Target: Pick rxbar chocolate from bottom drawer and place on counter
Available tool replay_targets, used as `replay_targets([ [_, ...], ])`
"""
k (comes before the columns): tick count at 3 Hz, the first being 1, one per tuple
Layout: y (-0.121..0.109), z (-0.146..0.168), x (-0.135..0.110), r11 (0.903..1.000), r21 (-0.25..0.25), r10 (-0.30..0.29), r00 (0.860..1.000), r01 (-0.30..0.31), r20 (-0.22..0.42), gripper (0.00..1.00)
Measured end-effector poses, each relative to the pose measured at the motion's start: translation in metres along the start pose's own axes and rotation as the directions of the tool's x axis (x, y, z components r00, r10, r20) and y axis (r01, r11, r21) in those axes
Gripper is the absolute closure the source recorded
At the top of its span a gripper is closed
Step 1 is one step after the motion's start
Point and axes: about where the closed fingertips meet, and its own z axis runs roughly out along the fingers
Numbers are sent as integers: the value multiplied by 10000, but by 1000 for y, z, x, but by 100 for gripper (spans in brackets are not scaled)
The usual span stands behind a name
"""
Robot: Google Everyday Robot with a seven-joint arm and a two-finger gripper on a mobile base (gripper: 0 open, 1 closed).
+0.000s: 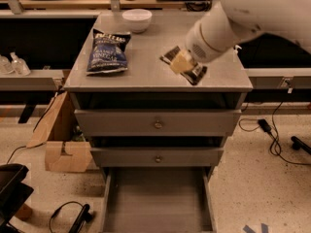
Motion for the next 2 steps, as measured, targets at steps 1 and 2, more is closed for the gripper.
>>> replay_targets([
  [1,-50,21,-31,9996,240,172,9998,-174,99,100],
  [2,-102,70,-41,9984,25,559,9984,-559,-18,98],
])
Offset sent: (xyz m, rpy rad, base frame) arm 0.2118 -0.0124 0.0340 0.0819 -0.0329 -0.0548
